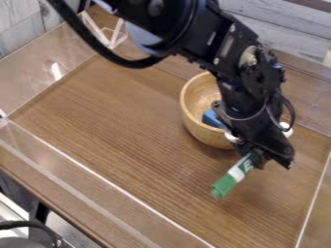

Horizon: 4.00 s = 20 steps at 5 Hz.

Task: Put the green marker in the brown bowl

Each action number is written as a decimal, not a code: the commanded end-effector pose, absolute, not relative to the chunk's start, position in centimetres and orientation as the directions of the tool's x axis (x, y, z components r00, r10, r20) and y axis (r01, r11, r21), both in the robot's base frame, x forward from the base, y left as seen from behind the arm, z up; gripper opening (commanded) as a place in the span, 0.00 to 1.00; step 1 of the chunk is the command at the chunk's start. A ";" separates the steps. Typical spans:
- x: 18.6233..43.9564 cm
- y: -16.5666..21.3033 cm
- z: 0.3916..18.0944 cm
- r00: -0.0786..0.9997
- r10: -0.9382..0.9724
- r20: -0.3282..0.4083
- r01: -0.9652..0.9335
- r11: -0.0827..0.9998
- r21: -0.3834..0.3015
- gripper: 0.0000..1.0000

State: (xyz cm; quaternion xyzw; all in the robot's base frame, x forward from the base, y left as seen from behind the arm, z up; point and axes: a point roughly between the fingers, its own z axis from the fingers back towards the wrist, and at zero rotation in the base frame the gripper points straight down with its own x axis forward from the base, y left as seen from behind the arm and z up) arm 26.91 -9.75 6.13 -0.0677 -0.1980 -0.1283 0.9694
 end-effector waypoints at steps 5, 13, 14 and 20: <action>29.8 -10.0 10.8 0.797 -0.230 0.559 0.299 0.954 -0.034 0.00; 30.4 -9.7 14.3 0.767 -0.222 0.602 0.288 0.958 -0.013 0.00; 30.2 -9.7 14.5 0.769 -0.219 0.601 0.288 0.957 -0.019 0.00; 27.9 -9.9 16.9 0.758 -0.240 0.607 0.324 0.945 -0.032 0.00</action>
